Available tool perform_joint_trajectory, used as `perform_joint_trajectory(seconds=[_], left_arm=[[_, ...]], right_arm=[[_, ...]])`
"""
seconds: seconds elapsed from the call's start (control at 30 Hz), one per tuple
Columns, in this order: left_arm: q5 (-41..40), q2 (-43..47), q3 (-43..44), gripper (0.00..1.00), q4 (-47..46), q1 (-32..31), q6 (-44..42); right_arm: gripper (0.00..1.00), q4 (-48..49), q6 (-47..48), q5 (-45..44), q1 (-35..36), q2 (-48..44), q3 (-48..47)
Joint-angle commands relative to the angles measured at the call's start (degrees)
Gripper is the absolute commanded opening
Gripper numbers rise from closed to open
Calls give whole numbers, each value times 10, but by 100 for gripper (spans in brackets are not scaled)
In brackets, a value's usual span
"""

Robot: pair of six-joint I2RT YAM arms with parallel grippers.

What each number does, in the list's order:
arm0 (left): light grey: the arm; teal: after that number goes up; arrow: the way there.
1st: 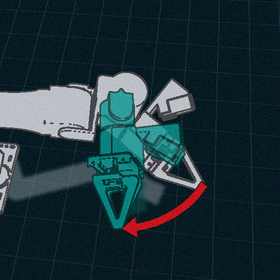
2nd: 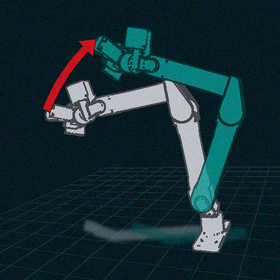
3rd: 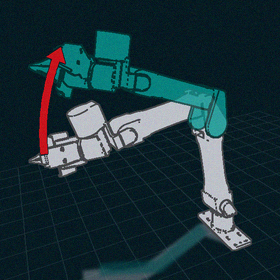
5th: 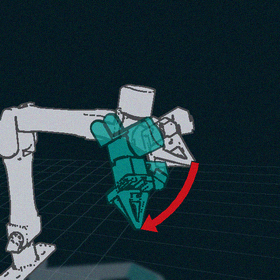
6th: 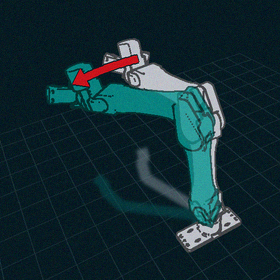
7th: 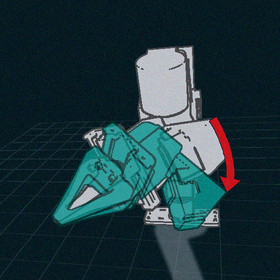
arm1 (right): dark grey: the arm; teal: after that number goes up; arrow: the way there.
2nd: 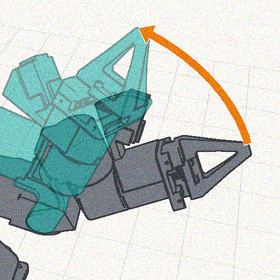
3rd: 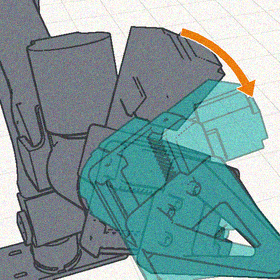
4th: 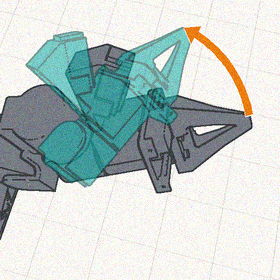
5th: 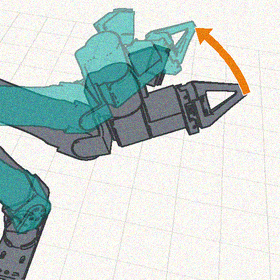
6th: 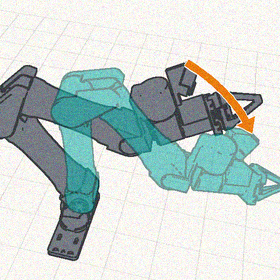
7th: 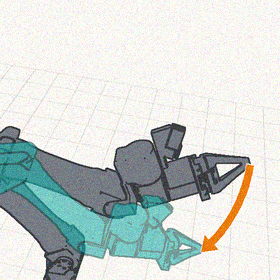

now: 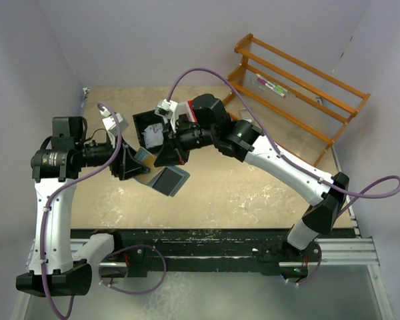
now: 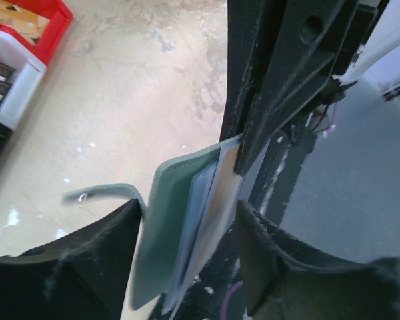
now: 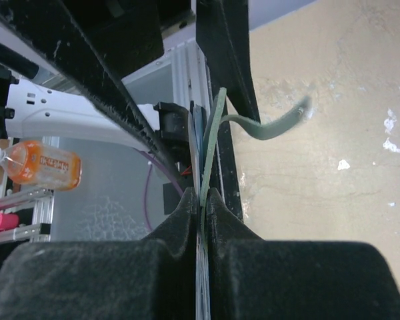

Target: Take the credit cards out of the card holder

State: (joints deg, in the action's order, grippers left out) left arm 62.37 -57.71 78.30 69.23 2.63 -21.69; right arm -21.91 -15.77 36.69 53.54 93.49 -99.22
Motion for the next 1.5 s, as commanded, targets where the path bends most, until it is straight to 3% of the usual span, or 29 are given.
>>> perform_joint_trajectory(seconds=[0.0,0.03,0.17,0.33,0.57,0.73,0.9,1.07,1.1,1.17,1.27,1.33,1.47], left_arm=[[1,-10,11,77,-1,-1,-4],[-20,-11,12,87,-11,-1,3],[-76,-12,16,99,-43,0,49],[-24,-31,32,98,-20,-1,75],[131,-55,31,89,-7,-1,116],[185,-56,16,78,-61,-1,185],[172,-38,-14,45,-113,-1,226],[144,-23,-43,18,-149,-1,258],[140,-23,-43,13,-153,0,265],[140,-27,-40,3,-157,-1,277],[162,-39,-33,1,-160,-1,301],[186,-45,-33,1,-169,-1,324],[212,-46,-33,1,-195,0,365]], right_arm=[[0,18,26,31,-8,-10,-48],[0,18,28,31,-13,-15,-44],[0,43,29,37,-31,-45,-13],[0,51,32,47,-47,-62,-5],[0,50,31,65,-52,-54,-14],[0,51,23,77,-52,-37,-23],[0,59,11,75,-52,-29,-27],[0,70,-4,81,-52,-21,-30],[5,74,-9,82,-53,-21,-27],[24,97,-22,84,-55,-25,-8],[44,153,-60,101,-67,-41,44],[50,218,-99,120,-78,-62,101],[51,365,-198,156,-92,-100,207]])
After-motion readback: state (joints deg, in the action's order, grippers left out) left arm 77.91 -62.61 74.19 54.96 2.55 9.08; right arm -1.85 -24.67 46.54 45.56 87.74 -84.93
